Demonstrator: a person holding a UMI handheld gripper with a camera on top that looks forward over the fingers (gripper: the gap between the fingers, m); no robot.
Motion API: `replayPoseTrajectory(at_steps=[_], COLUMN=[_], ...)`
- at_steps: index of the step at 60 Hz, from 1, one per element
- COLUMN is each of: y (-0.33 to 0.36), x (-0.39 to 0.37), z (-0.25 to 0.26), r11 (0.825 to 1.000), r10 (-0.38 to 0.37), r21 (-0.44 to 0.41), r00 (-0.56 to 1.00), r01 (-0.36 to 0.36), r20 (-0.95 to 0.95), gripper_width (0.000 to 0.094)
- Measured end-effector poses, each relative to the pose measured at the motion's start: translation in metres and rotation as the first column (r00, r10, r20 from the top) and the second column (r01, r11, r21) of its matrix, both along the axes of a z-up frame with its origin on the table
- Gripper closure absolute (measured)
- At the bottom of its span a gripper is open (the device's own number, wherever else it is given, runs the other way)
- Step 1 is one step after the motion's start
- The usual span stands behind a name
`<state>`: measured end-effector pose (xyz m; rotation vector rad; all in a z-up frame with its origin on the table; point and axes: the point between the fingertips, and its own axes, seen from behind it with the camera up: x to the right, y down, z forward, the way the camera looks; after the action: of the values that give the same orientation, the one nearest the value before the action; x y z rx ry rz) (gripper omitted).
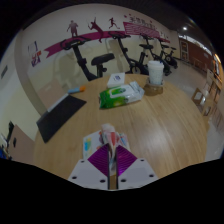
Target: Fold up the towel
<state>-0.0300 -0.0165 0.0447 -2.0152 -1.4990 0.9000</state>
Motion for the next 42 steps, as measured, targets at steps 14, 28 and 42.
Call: replayPoseTrajectory(at_steps=[14, 28, 42], y=[0.020, 0.018, -0.008], x=[0.003, 0.057, 0.164], z=[-0.010, 0.096, 0.176], r11=[0.998, 0.985, 0.975], r10=[0.026, 0.082, 0.035], r21=[0.057, 0.160, 0.221], r00=[1.000, 0.994, 0.997], r01=[-0.027, -0.069, -0.019], r20=[0.005, -0.071, -0.072], gripper_width=[0.0094, 0.0079, 0.0079])
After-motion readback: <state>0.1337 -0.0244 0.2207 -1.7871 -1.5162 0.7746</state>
